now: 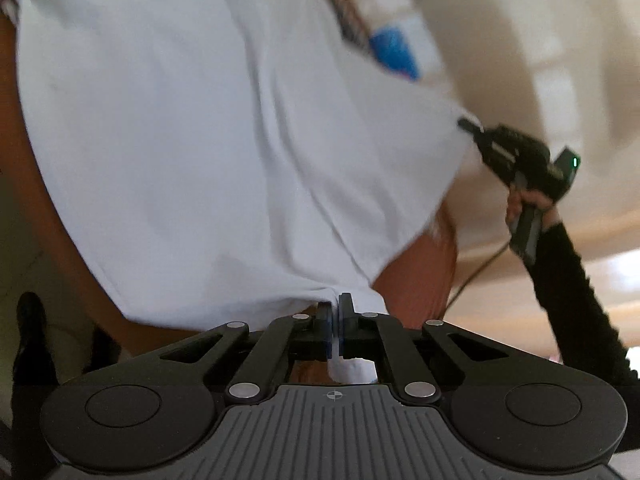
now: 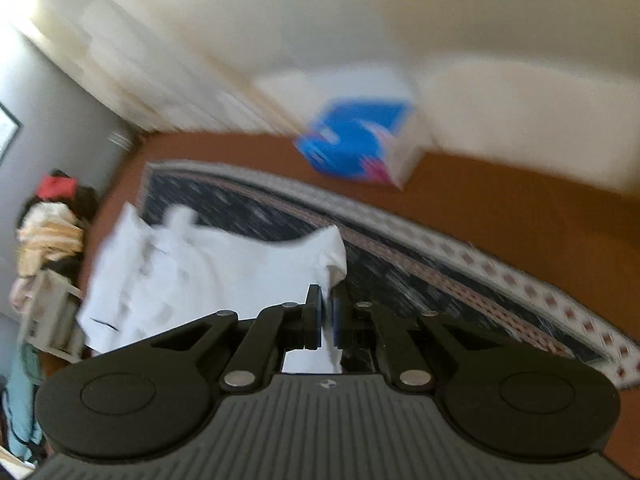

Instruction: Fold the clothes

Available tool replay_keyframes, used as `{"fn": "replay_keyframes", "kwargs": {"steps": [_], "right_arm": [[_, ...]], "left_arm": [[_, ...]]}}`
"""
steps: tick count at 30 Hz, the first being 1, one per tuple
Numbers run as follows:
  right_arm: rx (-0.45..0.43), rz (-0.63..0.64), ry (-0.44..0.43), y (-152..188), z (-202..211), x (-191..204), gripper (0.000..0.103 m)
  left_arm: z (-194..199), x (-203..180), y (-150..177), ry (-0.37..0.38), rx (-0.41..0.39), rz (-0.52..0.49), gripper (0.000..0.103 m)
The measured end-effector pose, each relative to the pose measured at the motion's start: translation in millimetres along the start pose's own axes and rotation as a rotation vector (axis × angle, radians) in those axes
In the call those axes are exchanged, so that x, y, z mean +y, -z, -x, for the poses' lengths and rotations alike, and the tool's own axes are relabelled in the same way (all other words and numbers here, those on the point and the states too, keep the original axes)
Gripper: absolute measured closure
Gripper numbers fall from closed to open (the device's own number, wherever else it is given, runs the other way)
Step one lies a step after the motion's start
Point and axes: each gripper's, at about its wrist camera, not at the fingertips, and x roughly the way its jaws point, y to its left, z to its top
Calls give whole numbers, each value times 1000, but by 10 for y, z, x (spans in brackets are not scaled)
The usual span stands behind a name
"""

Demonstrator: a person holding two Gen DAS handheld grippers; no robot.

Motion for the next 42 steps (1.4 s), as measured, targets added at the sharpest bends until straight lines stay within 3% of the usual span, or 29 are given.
{"fn": "replay_keyframes", "kwargs": {"steps": [6, 12, 21, 26, 30, 31, 33, 37, 39, 40, 41, 42], "right_arm": [[-53, 47, -82, -495, -106, 846, 98], [-32, 121, -83, -801, -718, 1734, 98], [42, 175, 3, -1059, -2062, 2700, 98], [82, 174, 99, -1099, -2769, 2908, 97], [133, 206, 173, -1002, -3260, 2964, 90], [143, 209, 181, -974, -3327, 2961, 83], [157, 218, 195, -923, -3433, 2966, 56], [116, 274, 183, -920, -3250, 3095, 50], [82, 294, 151, -884, -2920, 3128, 43], [64, 307, 135, -850, -2731, 3139, 42], [45, 319, 119, -815, -2542, 3151, 40], [26, 331, 103, -781, -2353, 3162, 39]], "left_arm": [[472, 275, -295, 43, -165, 64, 103], [991, 873, -696, 52, -243, 151, 103], [1129, 1619, -1362, 24, -228, 281, 103], [1112, 1991, -1544, -9, -213, 353, 103], [1068, 2199, -1683, -27, -187, 382, 103], [1060, 2217, -1714, -28, -178, 377, 101], [1088, 2165, -1777, -23, -161, 319, 85], [1202, 1987, -1906, -16, -130, 164, 80], [1291, 1884, -1968, -4, -118, 89, 77], [1329, 1836, -2012, 2, -108, 59, 69], [1367, 1790, -2054, 9, -102, 36, 51], [1414, 1743, -2087, 4, -114, 12, 41]]}}
